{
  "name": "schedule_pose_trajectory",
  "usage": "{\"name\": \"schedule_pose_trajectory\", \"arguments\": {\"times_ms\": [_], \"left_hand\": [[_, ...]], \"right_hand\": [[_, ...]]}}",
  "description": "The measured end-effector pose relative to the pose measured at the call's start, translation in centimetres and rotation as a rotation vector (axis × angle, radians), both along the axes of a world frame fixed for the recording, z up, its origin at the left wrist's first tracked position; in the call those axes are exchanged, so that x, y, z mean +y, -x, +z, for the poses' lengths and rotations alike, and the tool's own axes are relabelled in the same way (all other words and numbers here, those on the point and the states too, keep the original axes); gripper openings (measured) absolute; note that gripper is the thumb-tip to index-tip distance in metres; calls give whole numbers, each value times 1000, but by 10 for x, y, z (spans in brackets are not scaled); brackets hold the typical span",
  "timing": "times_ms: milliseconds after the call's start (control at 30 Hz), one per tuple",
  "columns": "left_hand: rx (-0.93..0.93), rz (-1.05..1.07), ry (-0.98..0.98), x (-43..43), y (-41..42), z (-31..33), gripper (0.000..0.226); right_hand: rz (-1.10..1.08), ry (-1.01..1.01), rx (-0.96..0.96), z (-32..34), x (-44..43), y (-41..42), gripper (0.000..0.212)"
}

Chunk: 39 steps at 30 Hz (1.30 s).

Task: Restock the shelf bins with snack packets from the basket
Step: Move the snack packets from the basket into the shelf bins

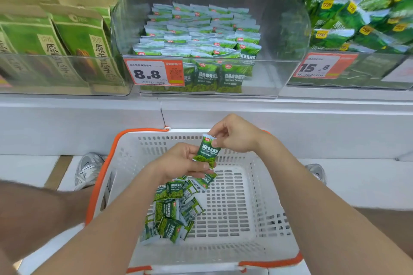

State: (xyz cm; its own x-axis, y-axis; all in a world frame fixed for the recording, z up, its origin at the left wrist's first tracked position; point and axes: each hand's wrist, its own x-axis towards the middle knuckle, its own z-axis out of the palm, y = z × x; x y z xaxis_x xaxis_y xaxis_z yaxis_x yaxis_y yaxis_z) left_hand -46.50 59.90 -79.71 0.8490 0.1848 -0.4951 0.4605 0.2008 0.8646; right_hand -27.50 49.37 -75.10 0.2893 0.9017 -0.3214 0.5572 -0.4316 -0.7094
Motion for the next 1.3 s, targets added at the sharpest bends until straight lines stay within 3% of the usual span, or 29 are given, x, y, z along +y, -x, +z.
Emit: {"name": "schedule_pose_trajectory", "arguments": {"times_ms": [167,333,400,500,700,800,933,1167,1300], "left_hand": [[-37,59,11,-2,0,20,32],[-136,157,-185,-3,-14,63,24],[-204,216,-333,-5,-22,86,16],[-320,355,-679,-13,-35,120,39],[-671,740,-1483,-8,-47,160,27],[-643,635,-1694,5,-53,169,14],[-359,448,-1717,9,-62,165,33],[-269,461,-1727,7,-64,163,44],[-286,456,-1721,8,-63,161,43]], "right_hand": [[34,-37,28,26,-7,12,10],[171,-24,-252,100,-7,20,16],[180,-55,-394,137,-5,22,14],[109,-156,-590,187,-10,21,17],[-272,-635,-773,220,-15,2,22],[-342,-400,-947,204,-7,-16,22],[-246,-77,-939,191,8,-40,28],[-250,68,-790,201,35,-52,21],[-266,107,-663,192,40,-55,31]]}}
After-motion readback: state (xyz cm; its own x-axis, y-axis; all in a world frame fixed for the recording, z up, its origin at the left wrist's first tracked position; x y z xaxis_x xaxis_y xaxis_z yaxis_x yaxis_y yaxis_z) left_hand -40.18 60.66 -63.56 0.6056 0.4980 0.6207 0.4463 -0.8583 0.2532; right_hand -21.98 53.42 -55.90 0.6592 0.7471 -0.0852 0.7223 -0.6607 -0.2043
